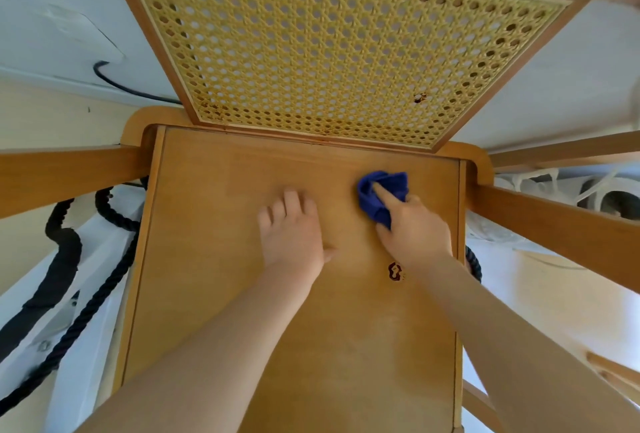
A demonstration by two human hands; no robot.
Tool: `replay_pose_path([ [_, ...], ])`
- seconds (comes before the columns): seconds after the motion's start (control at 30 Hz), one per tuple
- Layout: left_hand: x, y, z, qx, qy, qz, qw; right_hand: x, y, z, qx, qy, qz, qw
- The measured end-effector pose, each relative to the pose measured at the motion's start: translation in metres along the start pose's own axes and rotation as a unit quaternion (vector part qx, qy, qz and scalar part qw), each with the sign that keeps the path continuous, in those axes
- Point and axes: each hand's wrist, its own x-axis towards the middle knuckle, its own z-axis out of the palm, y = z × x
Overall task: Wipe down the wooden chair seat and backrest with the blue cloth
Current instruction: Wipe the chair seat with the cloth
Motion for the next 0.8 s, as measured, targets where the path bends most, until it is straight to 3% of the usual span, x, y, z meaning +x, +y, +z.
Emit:
replay_pose_path([
  [0.2, 0.000, 0.004, 0.006, 0.036, -0.003, -0.001, 0.999, 0.031, 0.034, -0.018, 0.053, 0.067, 0.127, 0.988],
  [0.37, 0.001, 0.012, 0.006, 0.022, -0.016, -0.025, 0.999, -0.005, 0.004, 0.002, -0.032, -0.002, 0.019, 0.999],
  [0.43, 0.000, 0.014, 0.006, 0.021, -0.021, -0.031, 0.999, -0.002, 0.013, -0.002, -0.062, 0.007, 0.006, 0.998],
  [0.6, -0.001, 0.012, 0.009, 0.010, -0.017, -0.033, 0.999, 0.029, 0.047, -0.015, 0.046, 0.070, 0.151, 0.985],
  [0.8, -0.003, 0.012, 0.009, 0.000, -0.024, -0.034, 0.999, -0.013, 0.029, 0.006, -0.011, 0.013, 0.036, 0.999],
])
